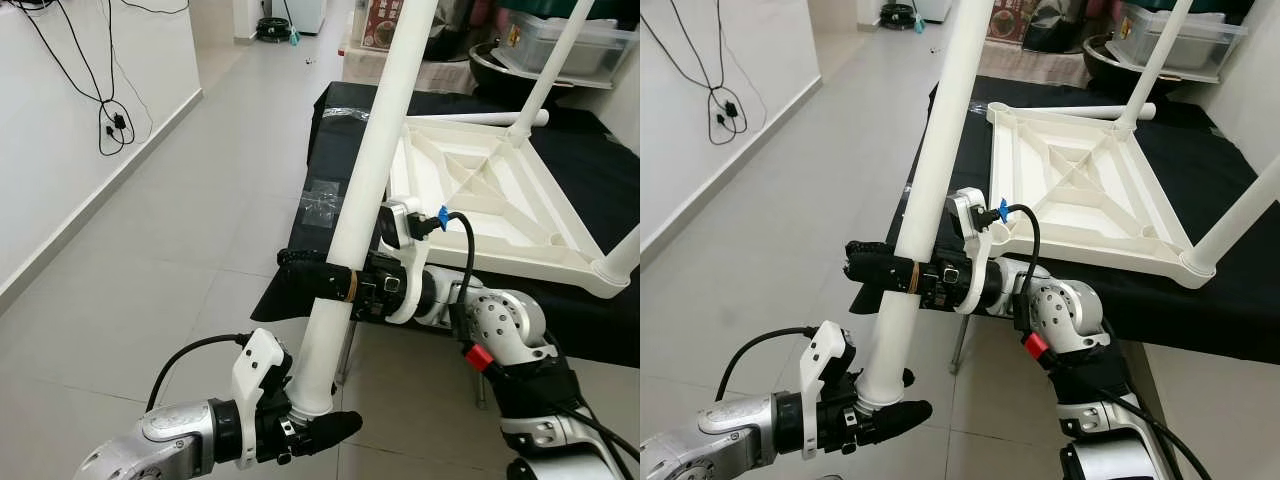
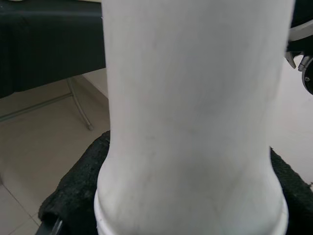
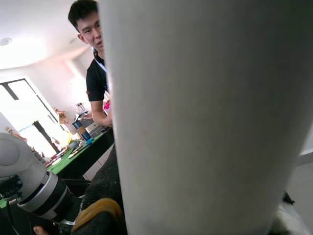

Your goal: Building children table

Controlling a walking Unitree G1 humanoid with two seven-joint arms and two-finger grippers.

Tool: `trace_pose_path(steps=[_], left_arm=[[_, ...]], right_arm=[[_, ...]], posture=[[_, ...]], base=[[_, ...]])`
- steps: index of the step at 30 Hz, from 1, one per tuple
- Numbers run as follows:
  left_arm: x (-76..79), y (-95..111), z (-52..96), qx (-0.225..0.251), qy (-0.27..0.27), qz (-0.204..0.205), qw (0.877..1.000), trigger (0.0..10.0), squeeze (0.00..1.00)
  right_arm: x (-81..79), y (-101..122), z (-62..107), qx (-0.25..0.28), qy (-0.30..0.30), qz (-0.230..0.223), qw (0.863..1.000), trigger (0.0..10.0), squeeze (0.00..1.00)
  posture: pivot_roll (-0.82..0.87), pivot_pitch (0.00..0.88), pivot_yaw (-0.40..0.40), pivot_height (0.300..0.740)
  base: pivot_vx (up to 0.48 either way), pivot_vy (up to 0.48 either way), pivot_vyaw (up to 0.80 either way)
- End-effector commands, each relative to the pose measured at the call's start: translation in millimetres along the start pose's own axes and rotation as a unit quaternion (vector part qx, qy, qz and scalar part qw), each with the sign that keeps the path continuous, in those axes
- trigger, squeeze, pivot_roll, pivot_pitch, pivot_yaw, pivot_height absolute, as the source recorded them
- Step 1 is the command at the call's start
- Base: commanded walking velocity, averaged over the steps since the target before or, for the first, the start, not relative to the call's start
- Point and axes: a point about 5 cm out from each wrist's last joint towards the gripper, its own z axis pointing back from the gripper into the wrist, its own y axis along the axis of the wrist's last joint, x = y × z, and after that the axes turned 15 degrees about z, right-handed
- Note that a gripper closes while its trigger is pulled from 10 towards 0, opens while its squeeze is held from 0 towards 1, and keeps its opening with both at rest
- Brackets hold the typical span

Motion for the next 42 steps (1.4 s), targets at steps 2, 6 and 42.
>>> trace_pose_path(steps=[2,6,42], left_arm=[[-7.7,-8,0.1,-0.018,0.024,0.028,0.999,10.0,0.00],[-7.2,-10,2.5,-0.023,0.024,0.016,0.999,10.0,0.73],[-38.1,28,21.1,0.212,0.378,-0.110,0.895,10.0,0.00]], right_arm=[[-7.3,7,-5.3,0.011,0.035,0.017,0.999,0.0,0.00],[-7.2,8,-4.1,0.011,0.035,0.020,0.999,0.0,0.00],[57.8,61,58.6,0.050,-0.604,0.297,0.738,10.0,0.00]], posture=[[0.11,0.060,-0.078,0.740],[0.11,0.056,-0.078,0.740],[0.12,0.044,-0.097,0.740]], base=[[0.000,0.000,0.00],[0.000,0.000,0.00],[0.000,0.000,0.00]])
